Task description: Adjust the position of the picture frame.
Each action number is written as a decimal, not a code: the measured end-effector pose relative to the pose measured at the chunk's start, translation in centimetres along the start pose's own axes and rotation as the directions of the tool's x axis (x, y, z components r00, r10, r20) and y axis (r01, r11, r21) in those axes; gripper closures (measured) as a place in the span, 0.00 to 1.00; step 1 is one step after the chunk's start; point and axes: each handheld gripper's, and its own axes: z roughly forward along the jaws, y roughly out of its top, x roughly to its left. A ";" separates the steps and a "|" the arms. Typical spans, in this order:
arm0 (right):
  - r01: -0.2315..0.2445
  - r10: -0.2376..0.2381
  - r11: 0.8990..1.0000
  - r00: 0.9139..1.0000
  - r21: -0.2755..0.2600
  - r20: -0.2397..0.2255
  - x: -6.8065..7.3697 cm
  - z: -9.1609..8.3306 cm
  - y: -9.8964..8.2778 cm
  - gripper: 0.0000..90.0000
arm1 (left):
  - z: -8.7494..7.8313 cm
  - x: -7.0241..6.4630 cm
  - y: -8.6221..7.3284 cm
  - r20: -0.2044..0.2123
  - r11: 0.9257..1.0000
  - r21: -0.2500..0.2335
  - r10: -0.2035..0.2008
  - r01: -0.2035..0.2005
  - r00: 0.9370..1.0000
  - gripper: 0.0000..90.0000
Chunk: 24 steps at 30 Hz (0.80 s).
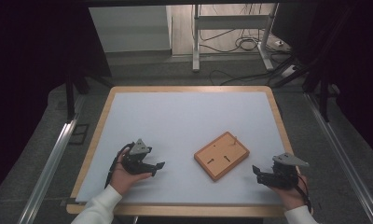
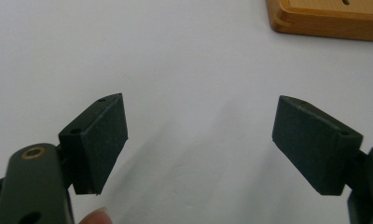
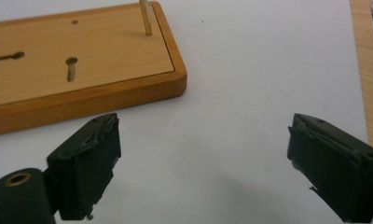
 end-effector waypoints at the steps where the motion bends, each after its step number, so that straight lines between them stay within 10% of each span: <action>1: 0.002 -0.002 1.000 1.000 0.004 -0.005 -0.1 0.1 -0.1 0.14 | 0.0 0.0 0.0 0.000 1.000 0.000 0.000 0.000 1.000 0.20; 24: 0.017 -0.017 1.000 0.999 -0.013 -0.037 0.4 -0.4 0.8 0.24 | 0.4 0.1 -0.2 0.001 1.000 0.024 0.002 -0.002 1.000 0.20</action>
